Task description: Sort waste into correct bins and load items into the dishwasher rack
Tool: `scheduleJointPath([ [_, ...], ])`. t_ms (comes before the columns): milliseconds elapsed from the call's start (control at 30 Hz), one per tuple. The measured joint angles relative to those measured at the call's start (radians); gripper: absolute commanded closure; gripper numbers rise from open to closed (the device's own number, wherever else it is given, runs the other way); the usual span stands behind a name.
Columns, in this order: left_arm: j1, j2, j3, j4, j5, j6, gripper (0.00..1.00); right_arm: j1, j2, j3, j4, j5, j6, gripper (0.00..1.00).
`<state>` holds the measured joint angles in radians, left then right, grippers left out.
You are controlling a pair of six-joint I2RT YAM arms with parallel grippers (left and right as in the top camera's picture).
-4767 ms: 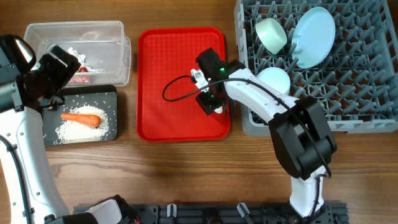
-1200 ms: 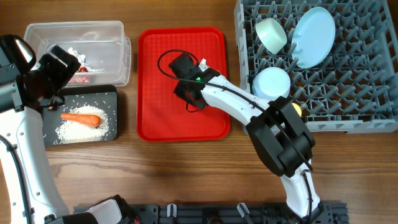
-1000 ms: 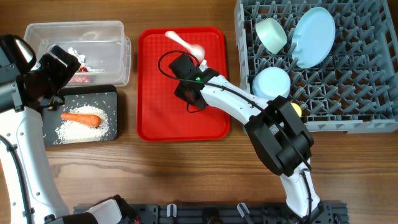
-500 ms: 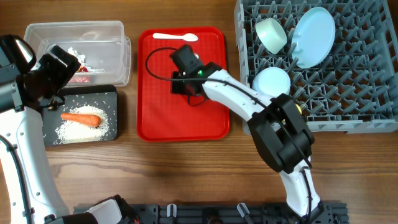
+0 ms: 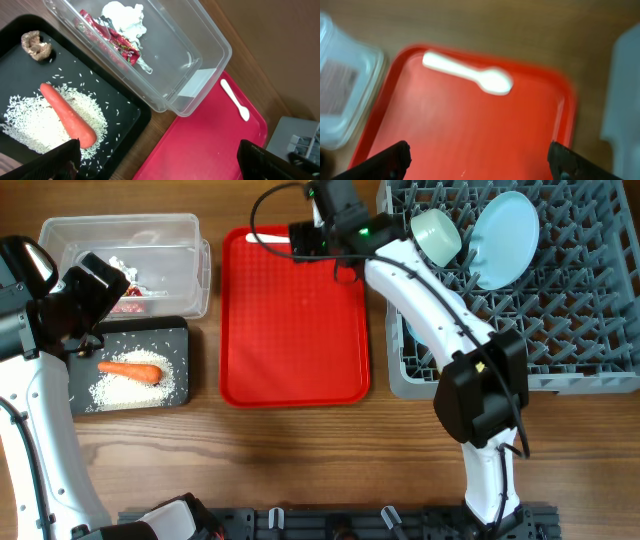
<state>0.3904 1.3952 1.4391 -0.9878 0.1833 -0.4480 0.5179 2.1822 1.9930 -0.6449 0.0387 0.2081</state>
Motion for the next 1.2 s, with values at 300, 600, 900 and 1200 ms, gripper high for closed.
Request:
scheduleJointPath([
  [300,0.000,0.000,0.000,0.000,0.000,0.000,0.00,0.000,0.042,0.013,0.304,0.029,-0.081,0.08],
  [600,0.000,0.000,0.000,0.000,0.000,0.000,0.00,0.016,0.237,0.012,0.477,0.048,-0.090,0.06],
  [900,0.000,0.000,0.000,0.000,0.000,0.000,0.00,0.016,0.284,0.013,0.496,0.048,-0.043,0.24],
  [1200,0.000,0.000,0.000,0.000,0.000,0.000,0.00,0.015,0.349,0.013,0.521,0.048,-0.014,0.28],
])
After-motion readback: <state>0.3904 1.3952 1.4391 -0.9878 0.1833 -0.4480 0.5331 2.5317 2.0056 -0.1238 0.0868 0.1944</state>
